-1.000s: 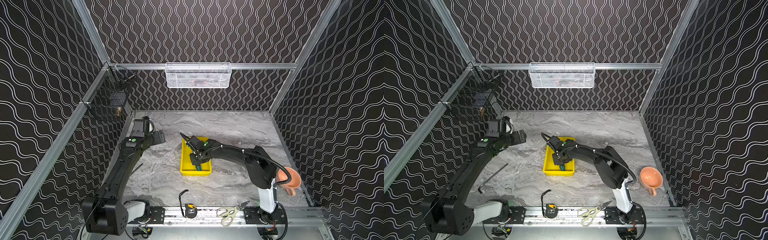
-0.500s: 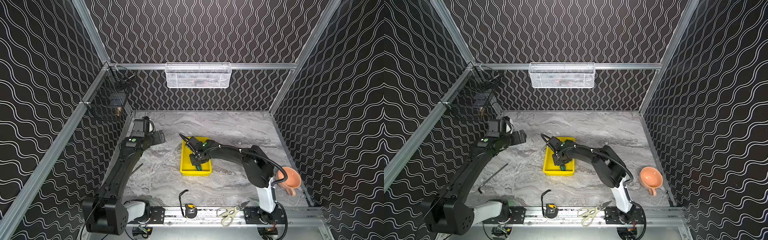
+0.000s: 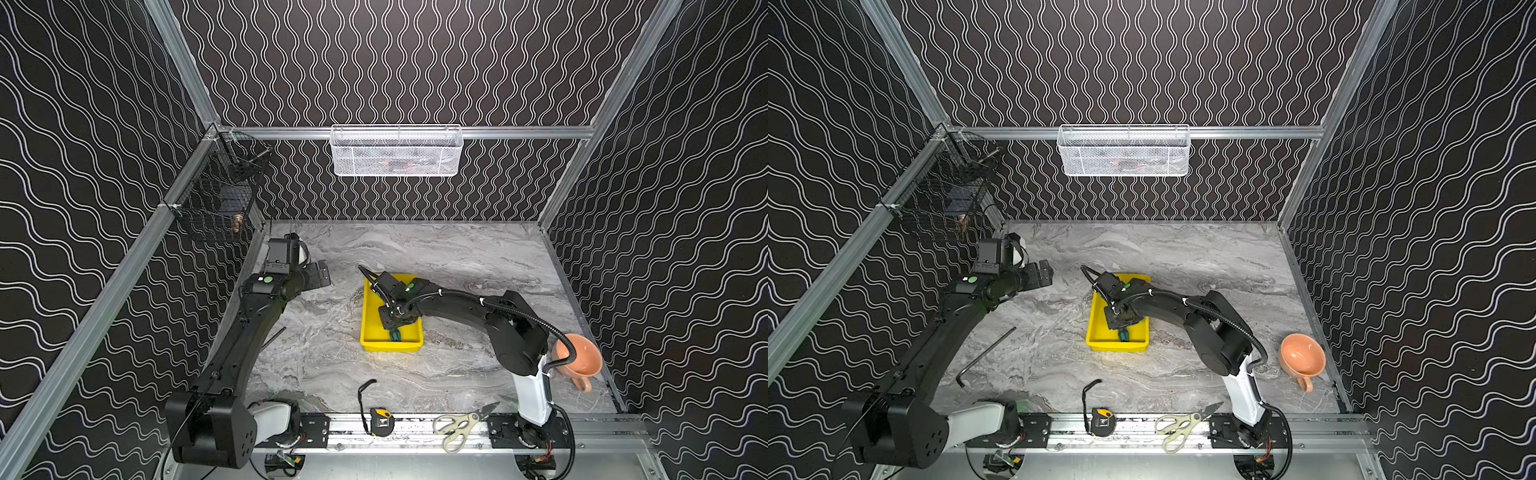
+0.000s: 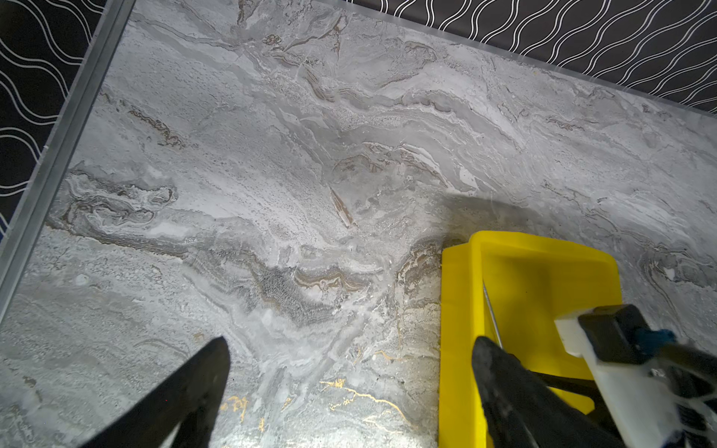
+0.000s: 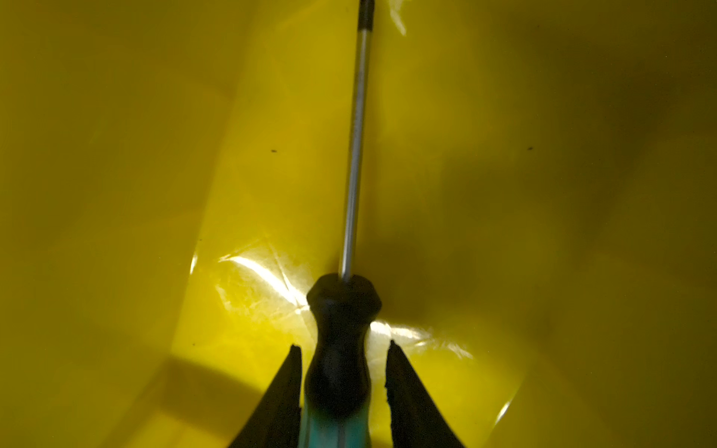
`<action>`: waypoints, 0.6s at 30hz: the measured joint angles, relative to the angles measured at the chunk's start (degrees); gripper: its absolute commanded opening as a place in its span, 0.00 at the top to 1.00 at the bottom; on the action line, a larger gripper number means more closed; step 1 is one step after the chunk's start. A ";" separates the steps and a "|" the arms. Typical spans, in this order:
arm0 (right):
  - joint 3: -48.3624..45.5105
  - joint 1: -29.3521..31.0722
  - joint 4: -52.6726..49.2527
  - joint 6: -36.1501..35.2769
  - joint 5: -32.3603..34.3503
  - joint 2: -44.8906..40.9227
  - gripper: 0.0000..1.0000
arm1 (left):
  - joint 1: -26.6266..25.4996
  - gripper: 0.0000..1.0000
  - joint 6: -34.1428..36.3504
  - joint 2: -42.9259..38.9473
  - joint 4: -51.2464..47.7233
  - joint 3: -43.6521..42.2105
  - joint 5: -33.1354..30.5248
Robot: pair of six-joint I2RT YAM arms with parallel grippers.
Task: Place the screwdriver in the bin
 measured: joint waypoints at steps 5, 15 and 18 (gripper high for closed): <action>0.17 0.00 -0.13 0.00 0.35 -1.64 0.57 | 0.09 0.01 -0.02 0.04 0.00 0.00 0.02; 0.39 -0.50 -0.83 0.00 1.38 -12.26 0.55 | 0.26 0.01 -0.02 0.02 0.02 0.00 0.33; -0.39 -2.03 -0.59 0.00 1.18 -16.41 0.54 | 0.28 0.01 0.00 -0.04 0.07 0.00 0.72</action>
